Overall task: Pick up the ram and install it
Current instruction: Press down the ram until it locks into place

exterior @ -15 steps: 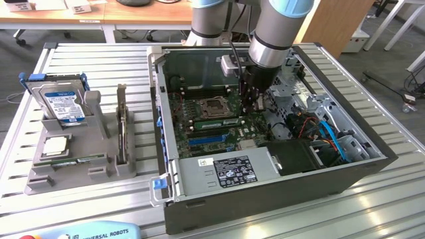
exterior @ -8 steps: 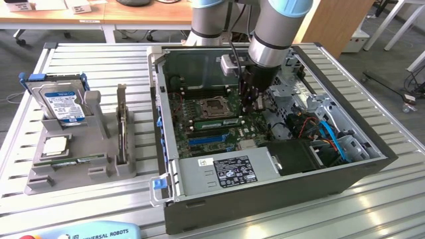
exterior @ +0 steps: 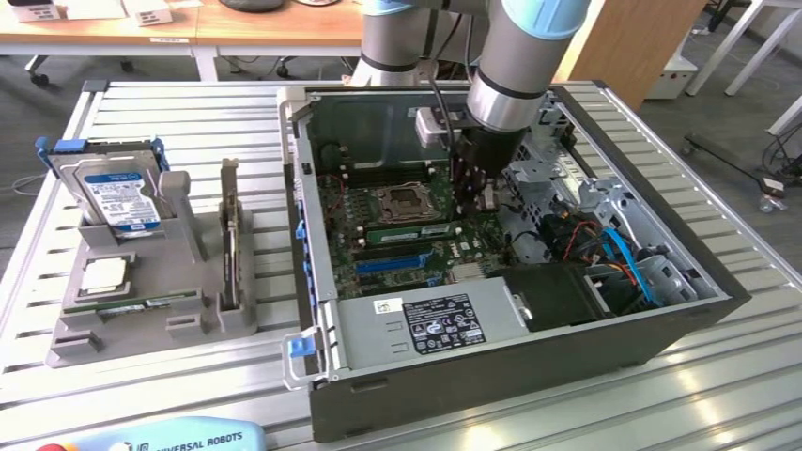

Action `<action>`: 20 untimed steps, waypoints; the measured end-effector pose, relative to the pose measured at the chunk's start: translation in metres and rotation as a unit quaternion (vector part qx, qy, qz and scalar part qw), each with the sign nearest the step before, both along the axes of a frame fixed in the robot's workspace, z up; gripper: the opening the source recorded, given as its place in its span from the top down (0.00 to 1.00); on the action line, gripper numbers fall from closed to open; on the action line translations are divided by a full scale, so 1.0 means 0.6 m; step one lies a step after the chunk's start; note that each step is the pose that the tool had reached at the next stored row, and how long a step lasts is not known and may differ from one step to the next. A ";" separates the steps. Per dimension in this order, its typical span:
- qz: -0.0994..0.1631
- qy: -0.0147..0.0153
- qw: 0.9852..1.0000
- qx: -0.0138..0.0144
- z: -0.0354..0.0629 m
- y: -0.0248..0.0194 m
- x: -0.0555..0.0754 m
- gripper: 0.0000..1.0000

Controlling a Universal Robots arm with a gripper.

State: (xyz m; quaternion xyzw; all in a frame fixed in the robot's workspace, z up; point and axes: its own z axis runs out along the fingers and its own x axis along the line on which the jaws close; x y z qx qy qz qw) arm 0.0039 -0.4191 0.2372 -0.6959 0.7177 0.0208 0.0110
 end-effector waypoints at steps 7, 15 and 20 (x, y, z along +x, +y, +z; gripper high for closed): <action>0.000 0.000 1.000 0.000 -0.004 0.0000 0.000 0.90; 0.000 0.000 1.000 0.000 -0.009 0.0001 0.000 0.90; 0.000 0.000 1.000 0.000 -0.012 0.0002 0.000 0.90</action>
